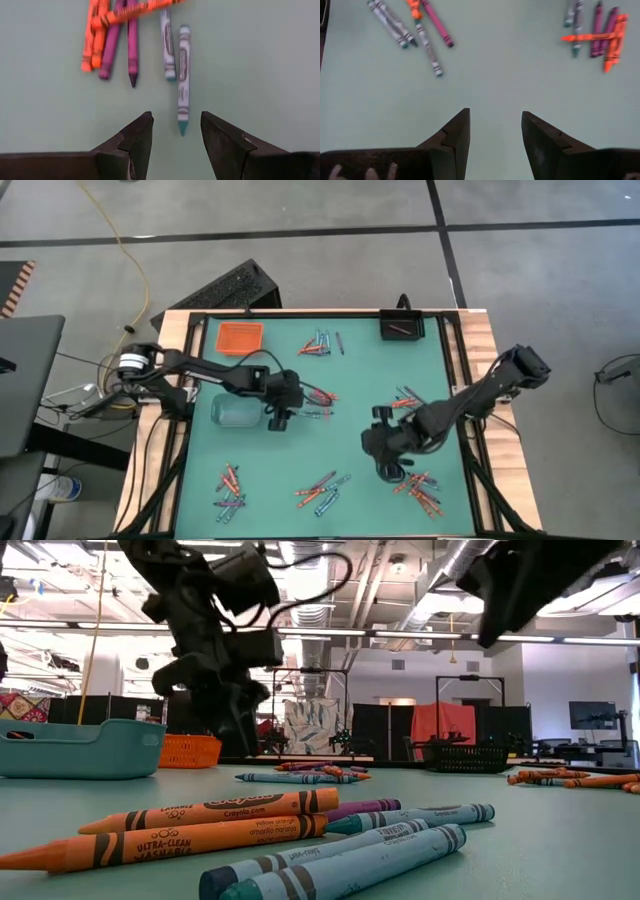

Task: Sort crayons
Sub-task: Put the blue crayon into the blue bin

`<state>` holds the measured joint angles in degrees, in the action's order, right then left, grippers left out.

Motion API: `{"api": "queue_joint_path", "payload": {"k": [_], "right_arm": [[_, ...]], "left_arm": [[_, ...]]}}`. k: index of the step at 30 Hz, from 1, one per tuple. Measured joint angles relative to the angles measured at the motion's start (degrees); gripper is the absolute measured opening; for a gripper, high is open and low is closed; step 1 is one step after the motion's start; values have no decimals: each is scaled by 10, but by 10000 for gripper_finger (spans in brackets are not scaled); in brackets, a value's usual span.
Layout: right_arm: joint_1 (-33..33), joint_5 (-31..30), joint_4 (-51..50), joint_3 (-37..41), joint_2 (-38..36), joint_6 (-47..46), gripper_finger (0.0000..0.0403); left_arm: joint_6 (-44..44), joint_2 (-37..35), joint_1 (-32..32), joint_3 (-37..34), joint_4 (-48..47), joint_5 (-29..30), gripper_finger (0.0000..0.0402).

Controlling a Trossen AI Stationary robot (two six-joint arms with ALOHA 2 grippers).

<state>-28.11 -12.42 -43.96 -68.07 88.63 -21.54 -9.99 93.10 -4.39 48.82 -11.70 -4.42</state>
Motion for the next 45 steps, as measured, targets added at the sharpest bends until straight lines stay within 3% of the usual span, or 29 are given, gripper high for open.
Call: {"api": "queue_joint_path", "payload": {"k": [6, 12, 26, 33, 39, 45], "right_arm": [[-32, -33, -3, 0, 7, -24, 168], [-43, -59, -2, 0, 2, -26, 168], [-43, -63, 2, 0, 2, -29, 168], [-43, -64, 2, 0, 2, -31, 168], [-43, -71, 2, 0, 2, -31, 168], [-40, -73, 2, 0, 2, -30, 168]], "left_arm": [[5, 31, -7, 0, -4, -11, 158], [13, 45, 7, 1, 8, 18, 153], [-13, 46, 8, 0, 23, -5, 12], [-29, 41, 15, 0, 18, -14, 0], [-38, 25, 32, 16, -73, -11, 0], [-31, -19, 70, 40, -176, 35, 0]]}}
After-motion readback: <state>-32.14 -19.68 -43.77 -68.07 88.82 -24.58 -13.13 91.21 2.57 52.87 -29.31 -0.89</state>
